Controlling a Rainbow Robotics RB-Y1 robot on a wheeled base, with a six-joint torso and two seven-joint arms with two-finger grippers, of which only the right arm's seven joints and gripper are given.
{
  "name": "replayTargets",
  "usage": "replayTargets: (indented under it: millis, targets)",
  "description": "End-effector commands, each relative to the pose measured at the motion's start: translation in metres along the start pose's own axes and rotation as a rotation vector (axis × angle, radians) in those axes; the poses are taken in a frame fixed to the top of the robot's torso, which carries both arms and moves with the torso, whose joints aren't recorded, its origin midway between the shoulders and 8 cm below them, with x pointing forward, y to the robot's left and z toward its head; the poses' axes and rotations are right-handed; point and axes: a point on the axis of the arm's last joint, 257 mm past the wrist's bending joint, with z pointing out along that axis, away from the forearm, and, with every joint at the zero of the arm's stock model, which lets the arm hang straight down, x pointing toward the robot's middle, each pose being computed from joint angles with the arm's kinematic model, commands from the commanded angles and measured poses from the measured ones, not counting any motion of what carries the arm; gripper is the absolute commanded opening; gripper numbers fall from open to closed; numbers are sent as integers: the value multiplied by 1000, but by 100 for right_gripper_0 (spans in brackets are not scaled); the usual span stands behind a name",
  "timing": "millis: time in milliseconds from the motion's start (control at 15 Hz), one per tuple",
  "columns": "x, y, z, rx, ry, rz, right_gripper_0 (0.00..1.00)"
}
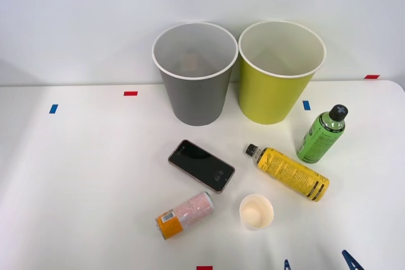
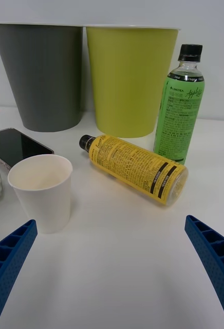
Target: Put cans in the gray bin, plastic bottles in the light green bin
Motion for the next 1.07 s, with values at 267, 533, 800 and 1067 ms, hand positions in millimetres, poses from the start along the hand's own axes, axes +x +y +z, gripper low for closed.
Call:
replayTargets:
  millis: [267,533,800,1067]
  targets:
    - [0,0,0,0,0,0,100]
    - [0,0,0,0,0,0,100]
    - [0,0,0,0,0,0,100]
    - [0,0,0,0,0,0,100]
